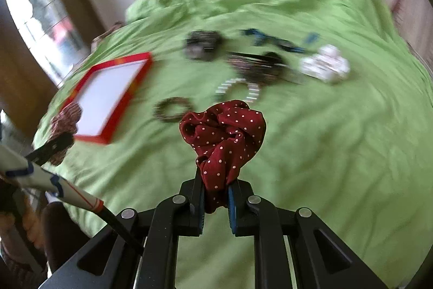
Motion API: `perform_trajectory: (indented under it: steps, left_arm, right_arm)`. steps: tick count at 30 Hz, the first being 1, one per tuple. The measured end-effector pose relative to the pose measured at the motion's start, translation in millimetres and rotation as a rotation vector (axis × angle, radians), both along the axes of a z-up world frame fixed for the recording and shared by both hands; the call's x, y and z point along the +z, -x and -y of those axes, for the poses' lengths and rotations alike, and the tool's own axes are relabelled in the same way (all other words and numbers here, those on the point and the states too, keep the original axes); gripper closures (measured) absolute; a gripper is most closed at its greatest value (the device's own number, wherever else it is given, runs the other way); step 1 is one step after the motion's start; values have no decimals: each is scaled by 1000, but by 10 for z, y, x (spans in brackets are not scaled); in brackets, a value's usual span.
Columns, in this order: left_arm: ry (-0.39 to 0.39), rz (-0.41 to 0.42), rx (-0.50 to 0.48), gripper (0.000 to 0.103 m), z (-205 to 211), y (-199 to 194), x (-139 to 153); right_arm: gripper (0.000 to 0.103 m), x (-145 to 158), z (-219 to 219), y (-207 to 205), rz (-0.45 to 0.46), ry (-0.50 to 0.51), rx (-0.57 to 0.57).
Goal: Organize jewelry
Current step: 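Carry both scrunchies into the red-rimmed tray and open both tools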
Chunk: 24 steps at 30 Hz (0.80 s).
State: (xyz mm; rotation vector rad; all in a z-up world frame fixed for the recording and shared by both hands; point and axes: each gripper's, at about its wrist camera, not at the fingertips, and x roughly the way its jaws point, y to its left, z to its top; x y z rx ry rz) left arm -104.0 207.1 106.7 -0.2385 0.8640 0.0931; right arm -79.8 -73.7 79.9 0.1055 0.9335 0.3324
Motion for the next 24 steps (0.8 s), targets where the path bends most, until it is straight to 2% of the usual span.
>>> perform_trajectory:
  steps: [5, 9, 17, 20, 24]
  left_arm:
    - [12, 1, 98, 91, -505, 84, -59]
    - [49, -19, 128, 91, -837, 33, -127]
    - [11, -52, 159, 91, -1374, -356, -225]
    - [29, -91, 166, 91, -1538, -477, -356]
    - [70, -78, 174, 88, -1647, -491, -409]
  right_arm:
    - [89, 125, -735, -57, -3, 0, 161]
    - [89, 150, -1278, -175, -15, -2, 255]
    - [89, 110, -2135, -523, -19, 6, 334]
    - [88, -12, -2367, -655, -52, 24, 342]
    - [88, -236, -2546, -753, -108, 45, 354]
